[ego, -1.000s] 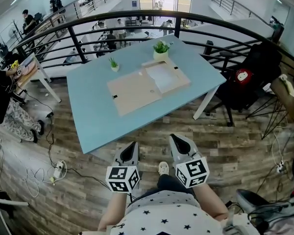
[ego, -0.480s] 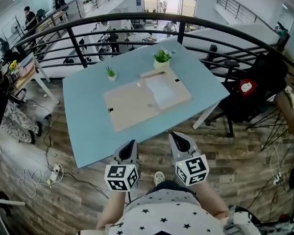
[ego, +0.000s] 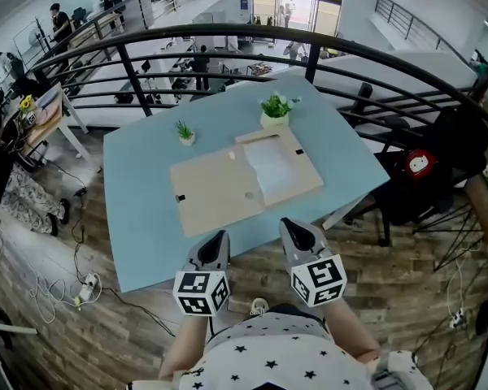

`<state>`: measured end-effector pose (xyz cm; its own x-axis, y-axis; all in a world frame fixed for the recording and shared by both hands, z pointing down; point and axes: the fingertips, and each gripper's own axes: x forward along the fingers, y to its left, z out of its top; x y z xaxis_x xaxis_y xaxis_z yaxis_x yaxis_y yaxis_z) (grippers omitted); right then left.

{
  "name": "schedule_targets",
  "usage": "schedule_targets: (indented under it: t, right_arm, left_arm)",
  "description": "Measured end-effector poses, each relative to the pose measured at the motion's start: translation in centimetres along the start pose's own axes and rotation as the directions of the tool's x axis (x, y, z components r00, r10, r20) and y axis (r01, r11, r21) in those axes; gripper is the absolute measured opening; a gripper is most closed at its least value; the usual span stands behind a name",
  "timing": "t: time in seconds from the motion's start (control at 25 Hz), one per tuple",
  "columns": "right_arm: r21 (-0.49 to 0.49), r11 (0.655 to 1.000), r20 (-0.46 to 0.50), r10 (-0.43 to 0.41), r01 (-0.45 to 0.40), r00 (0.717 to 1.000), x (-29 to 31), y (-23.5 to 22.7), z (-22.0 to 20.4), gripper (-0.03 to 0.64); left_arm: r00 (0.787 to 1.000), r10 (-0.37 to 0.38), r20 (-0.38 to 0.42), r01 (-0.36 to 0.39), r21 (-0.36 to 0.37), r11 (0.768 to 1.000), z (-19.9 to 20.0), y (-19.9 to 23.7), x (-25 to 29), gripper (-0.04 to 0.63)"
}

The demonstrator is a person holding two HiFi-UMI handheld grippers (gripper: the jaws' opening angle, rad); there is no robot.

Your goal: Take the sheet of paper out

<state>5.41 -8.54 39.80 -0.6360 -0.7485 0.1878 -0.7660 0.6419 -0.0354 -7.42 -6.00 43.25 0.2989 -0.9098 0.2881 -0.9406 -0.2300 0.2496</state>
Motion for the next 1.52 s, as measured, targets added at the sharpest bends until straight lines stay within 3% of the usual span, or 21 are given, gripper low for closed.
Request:
schedule_targets:
  t: [0.52, 1.52]
  right_arm:
    - [0.012, 0.999, -0.008, 0.036, -0.036, 0.999, 4.9, -5.4, -0.1, 0.005]
    - [0.02, 0.998, -0.059, 0.058, -0.057, 0.997, 10.8, -8.6, -1.3, 0.005]
  left_arm:
    - [1.0, 0.03, -0.004, -0.03, -0.014, 0.999, 1.0, 0.5, 6.8, 0.002]
    - [0.997, 0.073, -0.036, -0.075, -0.055, 0.996, 1.0, 3.4, 10.9, 0.002]
